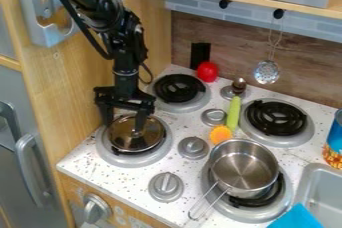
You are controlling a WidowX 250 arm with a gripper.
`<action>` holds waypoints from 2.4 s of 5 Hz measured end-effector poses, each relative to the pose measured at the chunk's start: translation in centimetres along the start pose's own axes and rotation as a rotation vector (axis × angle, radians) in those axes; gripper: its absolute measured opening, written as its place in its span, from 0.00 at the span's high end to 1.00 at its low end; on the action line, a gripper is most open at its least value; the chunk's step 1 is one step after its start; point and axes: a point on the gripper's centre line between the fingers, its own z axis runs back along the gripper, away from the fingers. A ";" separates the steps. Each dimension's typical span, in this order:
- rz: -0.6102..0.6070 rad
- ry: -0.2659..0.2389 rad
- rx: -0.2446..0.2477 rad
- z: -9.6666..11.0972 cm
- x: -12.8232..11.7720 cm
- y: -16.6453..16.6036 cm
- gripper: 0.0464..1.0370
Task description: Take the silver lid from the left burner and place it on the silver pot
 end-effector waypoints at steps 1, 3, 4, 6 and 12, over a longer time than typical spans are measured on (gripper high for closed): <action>0.005 0.018 -0.010 -0.8 0.0 -0.2 0.04; 0.028 0.022 -0.018 -1.3 0.8 -1.0 0.10; 0.032 0.016 -0.018 -1.3 0.8 -1.6 0.38; 0.038 0.015 -0.016 -1.5 0.9 -2.3 0.73; -0.289 -0.048 -0.085 5.0 -4.3 -18.4 0.73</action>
